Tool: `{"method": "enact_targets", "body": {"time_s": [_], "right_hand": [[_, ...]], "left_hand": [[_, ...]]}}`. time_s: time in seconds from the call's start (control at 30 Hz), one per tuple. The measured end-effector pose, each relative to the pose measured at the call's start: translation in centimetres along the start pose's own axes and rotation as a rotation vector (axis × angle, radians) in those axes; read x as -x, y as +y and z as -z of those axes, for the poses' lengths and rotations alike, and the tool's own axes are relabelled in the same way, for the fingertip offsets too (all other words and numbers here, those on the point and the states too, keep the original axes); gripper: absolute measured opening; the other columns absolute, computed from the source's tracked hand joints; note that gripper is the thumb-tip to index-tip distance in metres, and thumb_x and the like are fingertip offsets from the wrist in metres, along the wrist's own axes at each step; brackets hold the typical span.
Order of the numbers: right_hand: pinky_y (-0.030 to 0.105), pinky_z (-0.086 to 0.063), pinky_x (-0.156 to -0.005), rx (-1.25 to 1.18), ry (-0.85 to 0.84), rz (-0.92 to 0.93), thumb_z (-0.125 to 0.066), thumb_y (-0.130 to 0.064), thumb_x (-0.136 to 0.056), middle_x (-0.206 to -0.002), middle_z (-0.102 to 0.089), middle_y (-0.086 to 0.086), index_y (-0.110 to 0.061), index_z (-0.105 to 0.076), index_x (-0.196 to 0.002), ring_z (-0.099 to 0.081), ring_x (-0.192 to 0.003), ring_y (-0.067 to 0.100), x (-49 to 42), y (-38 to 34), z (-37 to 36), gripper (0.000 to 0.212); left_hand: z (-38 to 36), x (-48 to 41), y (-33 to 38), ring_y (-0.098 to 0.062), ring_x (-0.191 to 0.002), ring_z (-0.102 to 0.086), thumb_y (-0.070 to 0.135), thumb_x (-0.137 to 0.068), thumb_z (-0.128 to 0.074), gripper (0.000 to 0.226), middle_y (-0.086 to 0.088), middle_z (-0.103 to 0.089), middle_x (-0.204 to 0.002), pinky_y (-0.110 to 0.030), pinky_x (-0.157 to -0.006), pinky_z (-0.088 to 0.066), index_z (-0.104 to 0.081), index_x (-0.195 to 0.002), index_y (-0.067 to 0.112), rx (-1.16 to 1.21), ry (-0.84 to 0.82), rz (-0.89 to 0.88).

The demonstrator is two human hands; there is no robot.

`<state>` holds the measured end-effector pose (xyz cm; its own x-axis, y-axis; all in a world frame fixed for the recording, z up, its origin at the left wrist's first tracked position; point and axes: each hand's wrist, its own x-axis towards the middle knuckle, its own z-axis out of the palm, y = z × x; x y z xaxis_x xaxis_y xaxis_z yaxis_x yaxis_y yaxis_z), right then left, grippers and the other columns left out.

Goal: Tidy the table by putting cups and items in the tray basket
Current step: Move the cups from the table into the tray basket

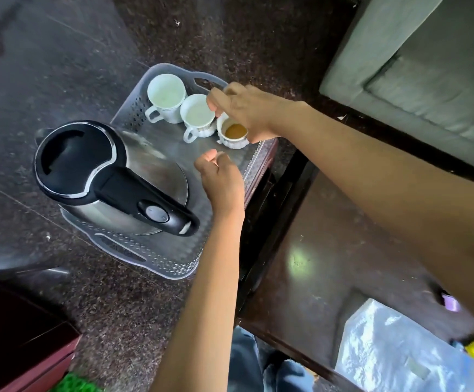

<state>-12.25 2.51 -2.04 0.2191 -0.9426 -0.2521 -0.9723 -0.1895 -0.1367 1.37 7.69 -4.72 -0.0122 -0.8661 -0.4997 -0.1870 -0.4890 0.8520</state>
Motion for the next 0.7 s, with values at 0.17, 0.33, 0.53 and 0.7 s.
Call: {"method": "enact_targets", "body": {"time_s": [0.17, 0.33, 0.53, 0.7], "right_hand": [[0.043, -0.035, -0.098, 0.105, 0.059, 0.019, -0.063, 0.011, -0.066, -0.119, -0.054, 0.015, -0.014, -0.031, -0.123, -0.03, -0.129, 0.03, 0.0, 0.5, -0.3, 0.07], [0.042, -0.034, -0.103, 0.172, 0.13, -0.01, -0.057, 0.019, -0.069, -0.133, -0.049, 0.01, -0.015, -0.03, -0.137, -0.029, -0.133, 0.033, 0.9, 0.2, -0.8, 0.081], [0.043, -0.032, -0.108, -0.094, 0.301, -0.189, -0.06, 0.0, -0.077, -0.136, -0.045, 0.008, -0.017, -0.032, -0.14, -0.031, -0.132, 0.029, 4.3, -0.2, 1.1, 0.071], [0.038, -0.036, -0.105, -0.299, 0.516, -0.362, -0.06, -0.005, -0.071, -0.132, -0.047, 0.007, -0.013, -0.036, -0.138, -0.037, -0.124, 0.029, 11.0, -0.2, 2.2, 0.072]], "left_hand": [[0.0, -0.2, -0.2, -0.026, -0.111, -0.057, 0.017, -0.094, -0.04, 0.028, -0.015, -0.056, -0.124, -0.047, -0.1, -0.046, -0.044, -0.121, 0.01, -0.025, -0.023, 0.022], [-0.3, 0.4, 0.2, -0.024, -0.111, -0.056, 0.019, -0.095, -0.038, 0.027, -0.013, -0.055, -0.124, -0.044, -0.1, -0.046, -0.043, -0.12, 0.01, -0.059, -0.059, -0.012], [-0.4, 2.2, 1.2, -0.027, -0.108, -0.057, 0.022, -0.095, -0.039, 0.016, -0.016, -0.057, -0.121, -0.039, -0.094, -0.047, -0.041, -0.11, 0.017, -0.098, -0.075, -0.124], [-2.3, 6.2, 2.1, -0.018, -0.103, -0.053, 0.017, -0.096, -0.041, 0.026, -0.002, -0.056, -0.117, -0.021, -0.085, -0.038, -0.045, -0.121, 0.009, -0.094, -0.085, -0.274]]}}
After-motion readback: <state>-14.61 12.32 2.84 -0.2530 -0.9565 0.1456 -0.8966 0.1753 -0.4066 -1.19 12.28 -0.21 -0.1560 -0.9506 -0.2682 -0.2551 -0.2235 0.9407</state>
